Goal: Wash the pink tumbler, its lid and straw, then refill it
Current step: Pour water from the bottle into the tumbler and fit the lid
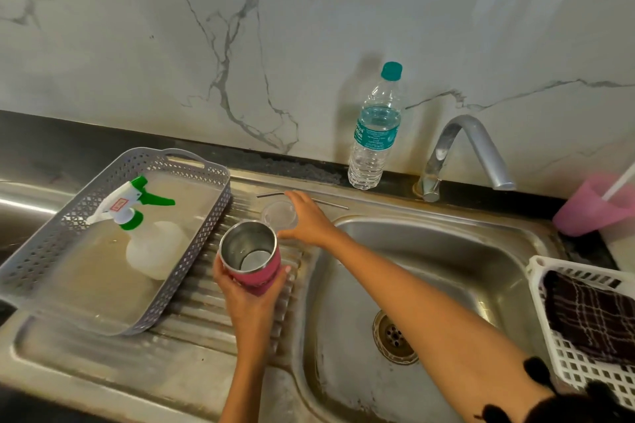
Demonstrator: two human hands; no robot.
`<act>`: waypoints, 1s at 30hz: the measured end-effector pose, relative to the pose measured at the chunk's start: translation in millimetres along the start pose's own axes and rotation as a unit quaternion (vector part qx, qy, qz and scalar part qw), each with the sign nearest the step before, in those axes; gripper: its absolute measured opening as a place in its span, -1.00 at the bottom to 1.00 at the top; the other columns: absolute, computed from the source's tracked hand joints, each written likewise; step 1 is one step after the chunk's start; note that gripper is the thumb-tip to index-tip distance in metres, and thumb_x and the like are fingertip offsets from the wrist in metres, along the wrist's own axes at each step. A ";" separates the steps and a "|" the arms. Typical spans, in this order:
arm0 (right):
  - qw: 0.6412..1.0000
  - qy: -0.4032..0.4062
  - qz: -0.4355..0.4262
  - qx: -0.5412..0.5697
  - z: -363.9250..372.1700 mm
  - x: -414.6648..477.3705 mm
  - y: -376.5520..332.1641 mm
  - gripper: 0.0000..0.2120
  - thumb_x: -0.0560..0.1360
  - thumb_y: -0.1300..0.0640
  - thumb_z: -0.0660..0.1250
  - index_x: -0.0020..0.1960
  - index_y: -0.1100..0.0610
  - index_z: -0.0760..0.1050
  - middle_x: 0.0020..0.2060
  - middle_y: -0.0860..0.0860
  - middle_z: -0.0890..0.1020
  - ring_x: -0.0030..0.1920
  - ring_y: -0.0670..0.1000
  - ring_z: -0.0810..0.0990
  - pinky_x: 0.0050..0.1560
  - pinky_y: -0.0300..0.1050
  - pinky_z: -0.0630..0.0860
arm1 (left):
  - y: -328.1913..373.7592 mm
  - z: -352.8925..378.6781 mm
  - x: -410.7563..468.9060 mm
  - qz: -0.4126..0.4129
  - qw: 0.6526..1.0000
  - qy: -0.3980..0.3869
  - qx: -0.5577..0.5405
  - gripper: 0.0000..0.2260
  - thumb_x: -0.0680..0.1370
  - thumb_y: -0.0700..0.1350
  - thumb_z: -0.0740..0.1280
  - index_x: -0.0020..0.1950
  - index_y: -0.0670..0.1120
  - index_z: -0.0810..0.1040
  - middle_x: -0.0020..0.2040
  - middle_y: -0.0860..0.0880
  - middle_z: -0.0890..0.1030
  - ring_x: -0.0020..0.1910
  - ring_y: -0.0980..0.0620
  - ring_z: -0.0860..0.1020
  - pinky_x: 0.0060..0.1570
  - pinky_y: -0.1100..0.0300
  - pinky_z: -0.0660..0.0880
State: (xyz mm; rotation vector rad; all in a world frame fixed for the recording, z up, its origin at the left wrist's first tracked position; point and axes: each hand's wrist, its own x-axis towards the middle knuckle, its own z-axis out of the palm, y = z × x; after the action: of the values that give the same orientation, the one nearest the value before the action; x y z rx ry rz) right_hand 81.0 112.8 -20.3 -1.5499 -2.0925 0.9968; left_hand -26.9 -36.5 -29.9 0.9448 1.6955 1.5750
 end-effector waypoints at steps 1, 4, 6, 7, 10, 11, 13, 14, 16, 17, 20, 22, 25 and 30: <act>1.000 -0.006 0.001 -0.001 2.3 4.3 -0.1 -0.03 0.32 0.03 0.57 0.55 0.14 0.07 0.52 0.11 0.14 0.50 0.10 0.15 0.47 0.00 0.17 | -1.3 0.3 2.2 0.000 1.000 0.008 0.002 -0.02 0.24 -0.21 0.65 0.49 0.12 0.15 0.40 0.02 0.38 0.29 0.07 0.45 0.25 0.23 0.48; 1.000 -0.024 -0.001 -0.009 8.7 13.8 0.4 0.03 0.30 0.01 0.58 0.56 0.15 0.04 0.53 0.11 0.12 0.51 0.11 0.12 0.48 0.03 0.16 | -4.3 0.2 6.4 -0.004 1.000 0.001 0.017 -0.03 0.23 -0.17 0.66 0.46 0.17 0.16 0.39 0.02 0.40 0.30 0.01 0.46 0.27 0.00 0.47; 0.999 -0.029 -0.005 -0.014 13.5 17.3 2.2 0.02 0.29 0.01 0.59 0.55 0.15 0.06 0.51 0.11 0.16 0.50 0.12 0.14 0.47 0.05 0.19 | -4.7 0.1 8.2 -0.004 1.000 -0.006 0.018 -0.07 0.23 -0.16 0.66 0.42 0.19 0.20 0.33 0.02 0.46 0.24 0.02 0.51 0.22 -0.06 0.51; 1.000 -0.025 -0.005 -0.016 15.9 17.7 2.8 -0.01 0.29 0.00 0.59 0.53 0.16 0.10 0.48 0.11 0.20 0.48 0.13 0.17 0.45 0.05 0.22 | -4.8 0.1 9.2 -0.006 1.000 -0.007 0.019 -0.12 0.24 -0.16 0.65 0.39 0.20 0.24 0.27 0.03 0.50 0.19 0.04 0.54 0.18 -0.08 0.53; 1.000 0.003 0.002 -0.013 18.1 12.0 2.6 -0.10 0.27 -0.02 0.59 0.46 0.15 0.22 0.36 0.09 0.28 0.40 0.11 0.24 0.37 0.02 0.31 | -3.2 -0.2 9.8 -0.017 1.000 -0.016 0.013 -0.22 0.28 -0.19 0.63 0.32 0.21 0.28 0.12 0.17 0.54 0.04 0.26 0.56 0.04 0.12 0.56; 1.000 0.013 0.006 -0.007 16.5 7.8 3.1 -0.11 0.26 -0.03 0.59 0.45 0.14 0.23 0.35 0.09 0.29 0.39 0.10 0.25 0.36 0.00 0.31 | -2.8 0.0 9.5 -0.015 1.000 -0.021 0.011 -0.23 0.29 -0.20 0.62 0.31 0.21 0.28 0.10 0.20 0.53 0.01 0.31 0.55 -0.02 0.22 0.55; 0.999 0.039 0.023 0.008 8.7 -3.9 5.9 -0.12 0.24 -0.04 0.60 0.43 0.13 0.26 0.33 0.09 0.30 0.37 0.10 0.27 0.35 -0.02 0.30 | -3.2 -1.1 8.4 -0.014 0.999 -0.030 0.013 -0.23 0.28 -0.21 0.63 0.31 0.19 0.30 0.10 0.19 0.54 -0.03 0.32 0.56 -0.15 0.37 0.51; 0.998 0.053 0.033 0.015 2.0 -11.4 8.2 -0.11 0.24 -0.04 0.61 0.43 0.13 0.27 0.33 0.09 0.31 0.37 0.10 0.29 0.36 -0.03 0.29 | -3.6 -1.2 6.8 -0.016 0.999 -0.039 0.012 -0.23 0.27 -0.21 0.63 0.32 0.16 0.31 0.09 0.14 0.55 -0.07 0.31 0.58 -0.22 0.39 0.52; 0.995 0.079 0.052 0.029 -15.8 -31.8 13.9 -0.13 0.24 -0.03 0.61 0.42 0.11 0.29 0.34 0.08 0.32 0.37 0.08 0.30 0.36 -0.08 0.28 | -7.8 -1.5 1.6 -0.029 0.998 -0.059 0.004 -0.24 0.26 -0.17 0.64 0.33 0.16 0.33 0.08 0.00 0.60 -0.12 0.15 0.64 -0.32 0.26 0.57; 0.993 0.093 0.057 0.038 -26.7 -44.5 15.8 -0.15 0.24 -0.01 0.61 0.41 0.10 0.30 0.33 0.07 0.32 0.36 0.07 0.30 0.34 -0.12 0.27 | -9.1 -0.6 -2.0 -0.038 0.997 -0.070 0.001 -0.23 0.25 -0.11 0.66 0.32 0.20 0.34 0.08 -0.05 0.61 -0.09 -0.02 0.66 -0.30 0.09 0.61; 0.988 0.119 0.080 0.053 -63.9 -89.1 18.0 -0.18 0.25 -0.02 0.60 0.40 0.05 0.31 0.33 0.03 0.31 0.31 0.01 0.33 0.22 -0.21 0.27 | -5.1 6.6 -17.8 -0.029 0.994 -0.100 0.008 -0.19 0.20 -0.04 0.66 0.34 0.20 0.35 0.17 0.01 0.59 0.10 -0.08 0.60 0.05 -0.07 0.59; 0.988 0.122 0.082 0.056 -89.2 -123.4 15.2 -0.19 0.25 -0.07 0.59 0.39 -0.01 0.30 0.31 -0.02 0.32 0.24 -0.06 0.32 0.17 -0.17 0.32 | -0.3 14.9 -31.1 -0.018 0.991 -0.130 -0.001 -0.17 0.17 -0.01 0.65 0.35 0.17 0.35 0.19 0.05 0.57 0.15 0.00 0.57 0.10 0.03 0.56; 0.990 0.124 0.046 0.051 -120.7 -172.8 0.6 -0.20 0.24 -0.13 0.59 0.38 -0.08 0.30 0.29 -0.10 0.34 0.24 -0.09 0.36 0.17 -0.12 0.40 | 5.9 29.5 -50.4 -0.001 0.983 -0.183 0.003 -0.22 0.23 -0.13 0.67 0.30 0.25 0.36 0.18 0.10 0.55 0.14 0.11 0.55 0.06 0.21 0.51; 0.999 0.053 -0.005 0.012 -151.4 -226.5 -18.9 -0.19 0.25 -0.15 0.58 0.41 -0.12 0.29 0.26 -0.22 0.35 0.24 -0.19 0.35 0.18 -0.25 0.37 | 13.6 53.7 -78.1 0.031 0.963 -0.266 0.011 -0.21 0.24 -0.18 0.66 0.33 0.19 0.36 0.21 0.13 0.57 0.15 0.20 0.56 0.05 0.33 0.52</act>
State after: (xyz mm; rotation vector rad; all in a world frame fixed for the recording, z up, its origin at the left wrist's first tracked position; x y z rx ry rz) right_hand 242.6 -51.7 126.1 -1.5442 -2.0063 0.9132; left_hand 61.6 -72.5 -22.7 1.3038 1.3143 1.1932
